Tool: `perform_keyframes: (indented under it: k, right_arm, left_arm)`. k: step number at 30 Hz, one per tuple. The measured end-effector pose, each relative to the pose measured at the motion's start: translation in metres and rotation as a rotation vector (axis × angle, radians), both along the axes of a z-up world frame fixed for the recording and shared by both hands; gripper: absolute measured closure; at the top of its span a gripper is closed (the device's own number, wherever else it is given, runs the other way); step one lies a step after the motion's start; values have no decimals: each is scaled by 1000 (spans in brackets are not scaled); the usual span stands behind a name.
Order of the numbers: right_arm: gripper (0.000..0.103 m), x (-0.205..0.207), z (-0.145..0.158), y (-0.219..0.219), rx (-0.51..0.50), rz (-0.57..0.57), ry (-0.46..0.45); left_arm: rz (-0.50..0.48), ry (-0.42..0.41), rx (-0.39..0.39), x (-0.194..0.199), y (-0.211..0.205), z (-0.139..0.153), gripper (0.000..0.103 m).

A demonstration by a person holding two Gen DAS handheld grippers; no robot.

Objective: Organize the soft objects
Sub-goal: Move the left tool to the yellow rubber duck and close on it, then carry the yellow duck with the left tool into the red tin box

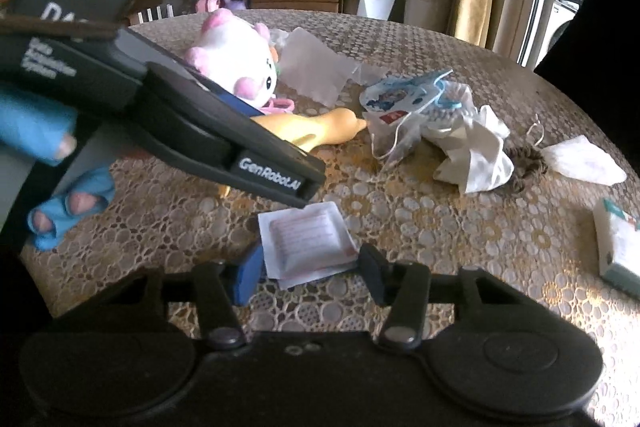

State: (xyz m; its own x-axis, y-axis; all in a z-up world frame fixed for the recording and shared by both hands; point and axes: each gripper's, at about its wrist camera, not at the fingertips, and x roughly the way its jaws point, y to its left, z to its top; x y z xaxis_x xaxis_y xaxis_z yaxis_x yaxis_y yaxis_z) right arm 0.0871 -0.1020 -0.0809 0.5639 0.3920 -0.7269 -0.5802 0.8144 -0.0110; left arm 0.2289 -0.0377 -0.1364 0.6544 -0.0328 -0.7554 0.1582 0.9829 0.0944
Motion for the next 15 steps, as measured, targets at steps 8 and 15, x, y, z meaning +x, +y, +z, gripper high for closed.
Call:
perform_keyframes:
  k: [8,15]
  right_arm:
    - [52,5,2,5,-45,37,-33]
    - [37,10,-2,6,-45,36,-43]
  left_arm:
    - [21,-13,46,3,3,-3,66]
    - [17,-46,55,-3,3,-2,72]
